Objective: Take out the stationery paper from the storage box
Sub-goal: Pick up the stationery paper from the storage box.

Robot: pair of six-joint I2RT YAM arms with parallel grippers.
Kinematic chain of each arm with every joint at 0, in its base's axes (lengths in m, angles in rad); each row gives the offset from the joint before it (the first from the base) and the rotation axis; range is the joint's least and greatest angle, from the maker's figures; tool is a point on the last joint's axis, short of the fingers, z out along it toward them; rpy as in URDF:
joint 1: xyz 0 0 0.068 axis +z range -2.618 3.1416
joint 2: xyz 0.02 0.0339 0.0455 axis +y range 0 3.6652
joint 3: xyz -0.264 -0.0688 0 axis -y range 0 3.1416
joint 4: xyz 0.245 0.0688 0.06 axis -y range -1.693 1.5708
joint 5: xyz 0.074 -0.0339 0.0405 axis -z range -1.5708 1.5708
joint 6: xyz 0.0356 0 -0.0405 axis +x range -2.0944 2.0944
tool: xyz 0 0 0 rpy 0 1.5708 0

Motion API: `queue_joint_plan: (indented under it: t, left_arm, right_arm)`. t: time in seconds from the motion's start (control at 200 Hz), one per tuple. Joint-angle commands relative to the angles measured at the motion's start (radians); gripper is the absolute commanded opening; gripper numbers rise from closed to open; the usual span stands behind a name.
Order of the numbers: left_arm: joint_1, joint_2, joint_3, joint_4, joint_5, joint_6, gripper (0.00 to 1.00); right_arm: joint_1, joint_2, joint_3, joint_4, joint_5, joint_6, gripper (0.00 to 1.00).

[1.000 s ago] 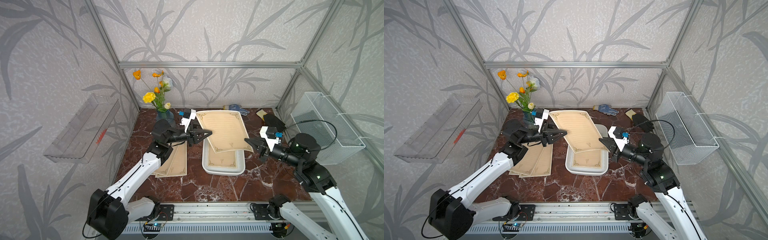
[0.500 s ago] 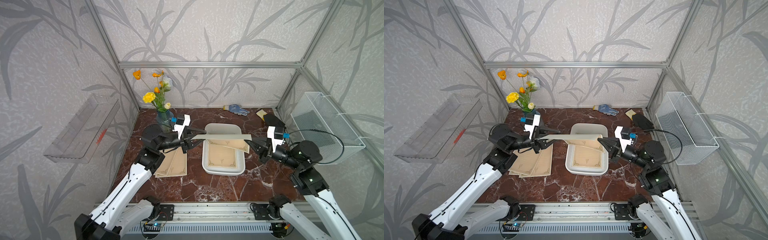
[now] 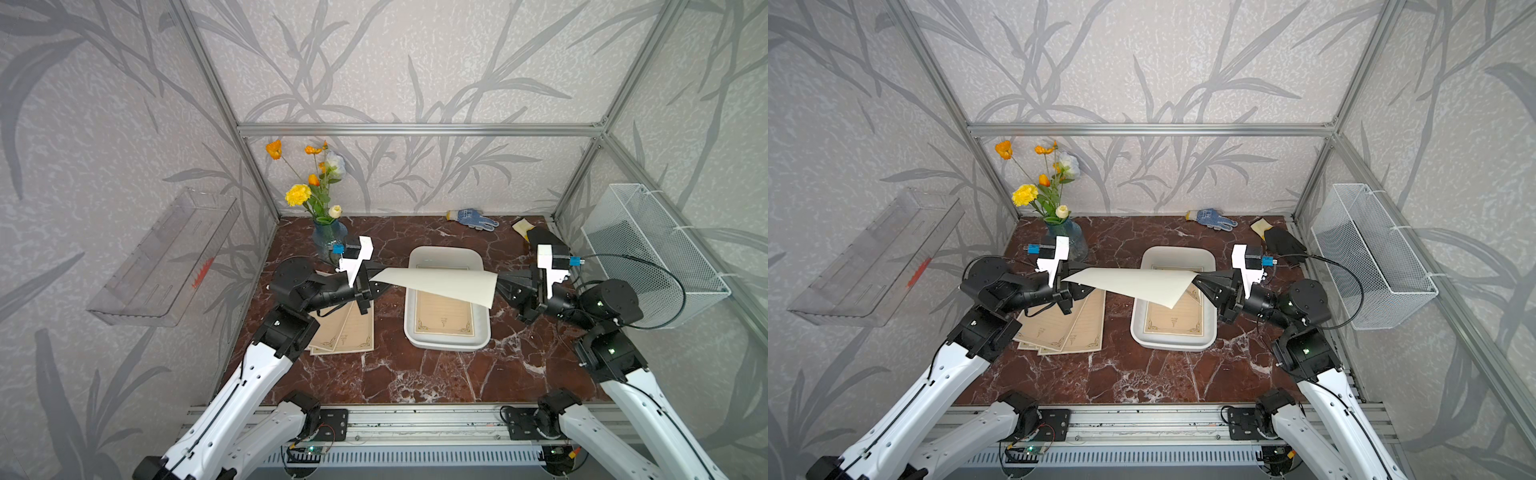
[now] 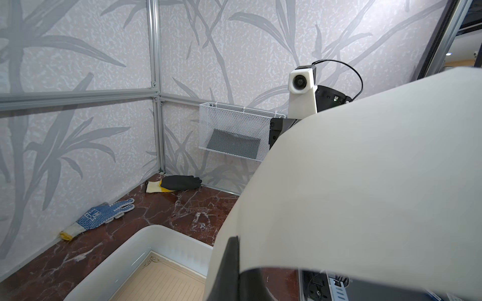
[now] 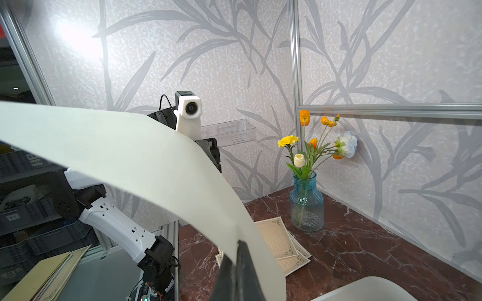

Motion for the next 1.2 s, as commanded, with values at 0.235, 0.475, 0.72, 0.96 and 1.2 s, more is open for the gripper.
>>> queue_joint_plan:
  t: [0.235, 0.475, 0.72, 0.96, 1.2]
  left_arm:
    - [0.001, -0.046, 0.149, -0.298, -0.061, 0.174, 0.0]
    - [0.001, 0.013, 0.311, -0.615, -0.045, 0.303, 0.0]
    - [0.001, 0.081, 0.47, -0.887, -0.013, 0.417, 0.0]
    - [0.002, 0.096, 0.509, -0.93, -0.019, 0.423, 0.0]
    - [0.001, 0.109, 0.509, -0.915, -0.032, 0.413, 0.0]
  right_arm:
    - [-0.004, -0.026, 0.094, -0.249, -0.036, -0.196, 0.18]
    - [-0.004, -0.079, 0.228, -0.546, 0.038, -0.513, 0.82]
    - [-0.004, 0.007, 0.358, -0.606, -0.049, -0.571, 0.83]
    - [0.029, 0.037, 0.274, -0.308, -0.091, -0.356, 0.82]
    - [0.169, 0.046, 0.245, -0.285, -0.031, -0.406, 0.84]
